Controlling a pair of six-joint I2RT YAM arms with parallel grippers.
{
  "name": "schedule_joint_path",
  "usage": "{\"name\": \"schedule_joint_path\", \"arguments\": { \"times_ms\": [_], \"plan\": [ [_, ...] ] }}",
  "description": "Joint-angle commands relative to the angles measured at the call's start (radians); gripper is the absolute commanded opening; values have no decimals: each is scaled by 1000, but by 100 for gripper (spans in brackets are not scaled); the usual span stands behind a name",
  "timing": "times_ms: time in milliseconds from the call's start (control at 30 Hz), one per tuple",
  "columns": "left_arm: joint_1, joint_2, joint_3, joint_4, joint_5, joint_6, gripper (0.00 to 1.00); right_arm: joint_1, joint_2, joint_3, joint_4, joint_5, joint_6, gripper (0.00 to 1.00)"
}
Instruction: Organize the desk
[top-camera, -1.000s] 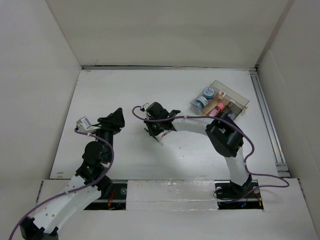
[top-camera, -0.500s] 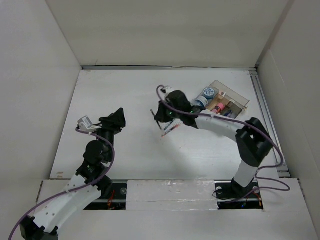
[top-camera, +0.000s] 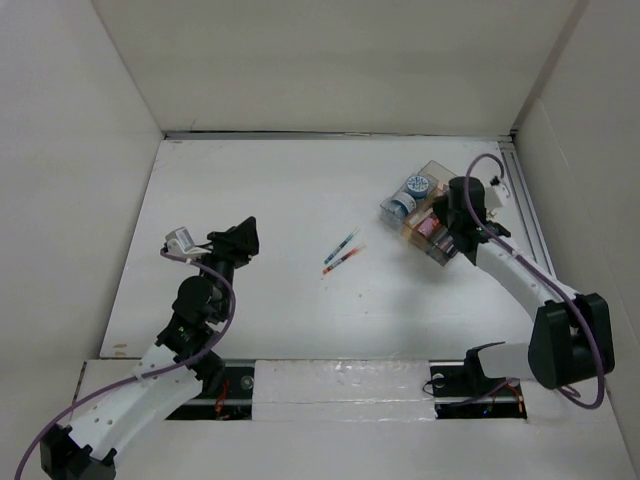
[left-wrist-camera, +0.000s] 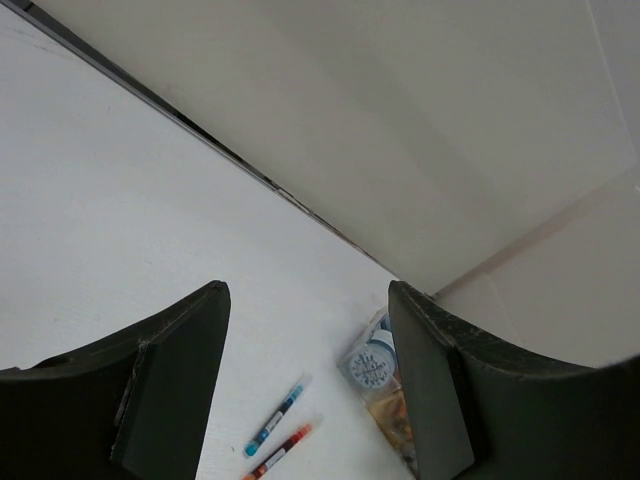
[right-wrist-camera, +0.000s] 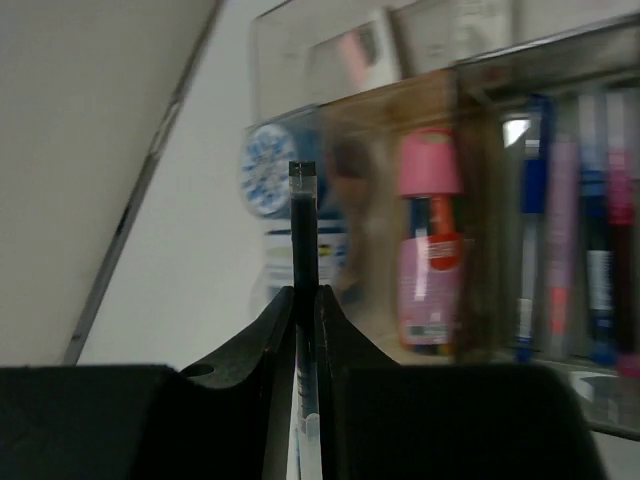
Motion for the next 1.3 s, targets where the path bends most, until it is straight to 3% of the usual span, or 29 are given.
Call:
{"name": "schedule_joint_path", "arguments": {
  "times_ms": [0,300,433,767,800,833,867,900,967,1067,1133,1167,1233,1267],
  "plan": [
    [-2,7,13,54,18,-1,61,-65,-83,-99,-15,59,145,0],
    [-2,7,19,44,21,1,61,-229,-114,-159,-58,102,86,0],
    [-2,9,18,49,25,3,61,-285,-64,-149,-19,13,46,0],
    [-2,9,12,57,23,3,61,-285,21,-84,-76,-36,16,3],
    [-2,13,15,55,19,3,61,-285,26,-83,-78,-35,14,6],
    [-2,15,22,45,21,1,61,-285,33,-75,-82,-33,7,22],
    [-2,13,19,47,27,1,61,-285,35,-75,-82,-33,7,31],
    [-2,13,19,47,27,1,61,-285,35,-75,-82,-33,7,31],
    [-2,13,13,57,21,3,61,-285,26,-77,-76,-36,5,44],
    [-2,16,21,43,22,3,61,-276,1,-75,-75,-32,3,50],
    [-2,9,18,50,27,3,61,-235,-26,-75,-75,-10,-7,50],
    [-2,9,13,55,24,4,61,-213,-61,-77,-73,-10,-15,44],
    [-2,13,15,54,18,3,61,-112,-91,-83,-58,-26,-29,27],
    [-2,15,18,51,24,3,61,-69,-103,-87,-24,-41,-32,12]
  ]
}}
